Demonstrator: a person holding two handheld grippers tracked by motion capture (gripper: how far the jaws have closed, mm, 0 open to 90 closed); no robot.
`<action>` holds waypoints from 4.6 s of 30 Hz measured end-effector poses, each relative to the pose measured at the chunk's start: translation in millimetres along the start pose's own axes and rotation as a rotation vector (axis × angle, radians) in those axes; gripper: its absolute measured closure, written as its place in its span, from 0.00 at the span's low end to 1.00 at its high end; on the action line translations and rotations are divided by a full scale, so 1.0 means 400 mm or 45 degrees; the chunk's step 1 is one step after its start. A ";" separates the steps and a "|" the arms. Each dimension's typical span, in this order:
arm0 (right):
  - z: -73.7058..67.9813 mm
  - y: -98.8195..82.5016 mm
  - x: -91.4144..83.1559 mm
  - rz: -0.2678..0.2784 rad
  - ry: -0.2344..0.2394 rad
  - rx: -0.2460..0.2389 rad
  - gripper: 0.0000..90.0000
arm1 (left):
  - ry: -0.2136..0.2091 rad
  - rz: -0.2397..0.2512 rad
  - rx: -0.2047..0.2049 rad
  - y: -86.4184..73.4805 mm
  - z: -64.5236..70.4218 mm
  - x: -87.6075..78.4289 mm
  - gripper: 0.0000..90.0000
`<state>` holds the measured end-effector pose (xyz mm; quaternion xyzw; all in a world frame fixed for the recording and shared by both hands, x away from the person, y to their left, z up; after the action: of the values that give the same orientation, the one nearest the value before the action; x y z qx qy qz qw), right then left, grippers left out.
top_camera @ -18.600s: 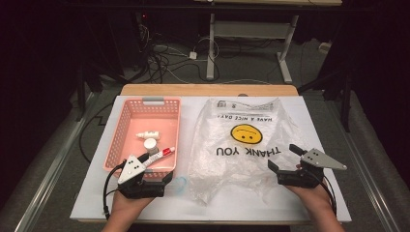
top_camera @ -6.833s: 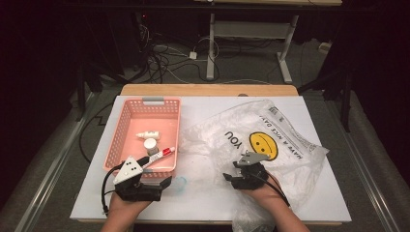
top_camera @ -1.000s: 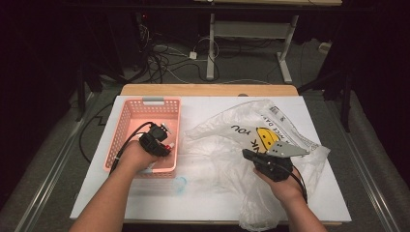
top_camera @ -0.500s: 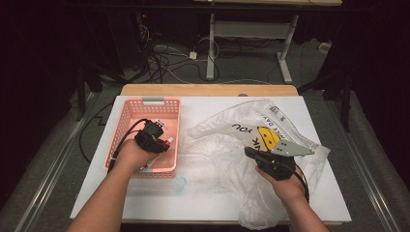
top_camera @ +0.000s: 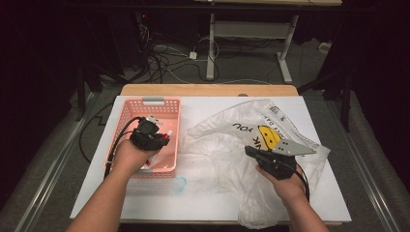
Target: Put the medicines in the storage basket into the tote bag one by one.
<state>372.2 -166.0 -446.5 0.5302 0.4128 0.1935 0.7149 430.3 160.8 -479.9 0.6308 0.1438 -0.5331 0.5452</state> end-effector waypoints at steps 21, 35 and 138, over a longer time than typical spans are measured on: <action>-0.008 0.006 -0.006 0.021 0.008 -0.020 1.00 | -0.074 0.395 -0.010 -0.036 0.063 -0.097 0.74; -0.026 0.013 0.000 0.024 0.020 -0.036 1.00 | -0.151 0.531 -0.068 -0.036 0.053 -0.131 0.74; -0.012 0.067 -0.035 0.161 -0.006 0.011 1.00 | -0.335 0.466 0.254 0.103 0.506 0.160 0.74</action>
<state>364.8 -163.4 -417.1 0.5588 0.3776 0.2355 0.6998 382.3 -49.9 -478.0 0.6221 -0.0984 -0.5147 0.5817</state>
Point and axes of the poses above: each handheld gripper's, and its own axes: x roughly forward along the jaws, y roughly out of its top, z roughly to its right, the point moved 7 cm from there along x, roughly forward along the jaws, and after that the axes turned 9 degrees about -x, right-handed, at the moved point
